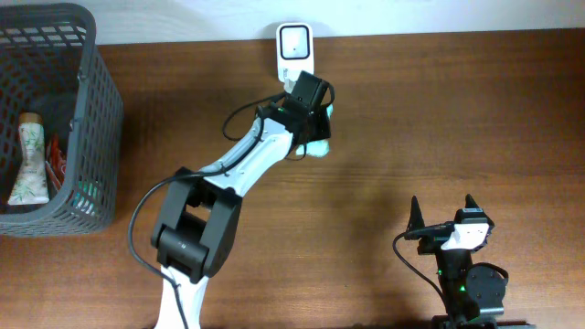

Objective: Scan the item barcode
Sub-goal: 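Carry the green pack to the table center and release it, then reach into the basket and grasp the red snack bar with left gripper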

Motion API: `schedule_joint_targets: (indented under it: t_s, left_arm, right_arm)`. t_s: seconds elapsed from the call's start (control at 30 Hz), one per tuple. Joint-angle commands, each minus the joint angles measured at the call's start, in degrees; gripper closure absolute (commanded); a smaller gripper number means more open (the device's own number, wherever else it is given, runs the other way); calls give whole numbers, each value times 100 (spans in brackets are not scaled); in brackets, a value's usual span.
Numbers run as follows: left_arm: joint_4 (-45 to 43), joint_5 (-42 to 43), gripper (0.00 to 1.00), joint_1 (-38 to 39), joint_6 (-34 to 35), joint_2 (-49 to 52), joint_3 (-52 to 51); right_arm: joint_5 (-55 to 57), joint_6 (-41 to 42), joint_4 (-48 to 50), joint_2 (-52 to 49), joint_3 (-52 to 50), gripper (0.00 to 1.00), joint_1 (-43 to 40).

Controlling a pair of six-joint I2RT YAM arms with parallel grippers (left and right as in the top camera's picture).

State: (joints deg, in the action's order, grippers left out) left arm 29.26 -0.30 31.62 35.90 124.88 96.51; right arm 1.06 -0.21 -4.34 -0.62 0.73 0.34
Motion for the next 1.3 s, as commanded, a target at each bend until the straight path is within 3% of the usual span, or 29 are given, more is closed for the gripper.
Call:
schedule_joint_targets:
  t_s: [0.0,0.23,0.3,0.37,0.57,0.7,0.77,0.93,0.97,1.1,1.27]
  left_arm:
    - [-50,-61,22,20,31,72,-7]
    - [326,-59,18,-472,-496,-634,782]
    - [450,-59,1,-780,-546,-1115,1043]
    - [444,-61,1,-1180,-656,-1652,1224]
    - [118,-94,1,-3314,-1692,-3189,1355]
    - [308,-177,1,-4712,-2647,-3287,1351]
    - [632,-321,5,-5268,-2896,-3115,1338]
    - [1274,-319,16,-5834,-4594,-2474,1335]
    - [1355,-319,16,-5904,-4614,-2277,1335]
    - [1582,-682,39,-5954,-4634,-1674,1335]
    - [2026,-1137,44,-5969,-4627,-1106,1335]
  right_arm:
    - [70,26,-24,42,-42,2,-33]
    - [70,26,-24,42,-42,2,-33]
    - [68,26,-24,42,-42,2,-33]
    - [70,26,-24,42,-42,2,-33]
    - [70,26,-24,42,-42,1,-33]
    - [70,26,-24,42,-42,2,-33]
    - [70,26,-24,42,-42,1,-33]
    - [70,26,-24,42,-42,1,-33]
    - [70,26,-24,42,-42,2,-31]
    - [70,26,-24,42,-42,1,-33]
    - [70,26,-24,42,-42,1,-33]
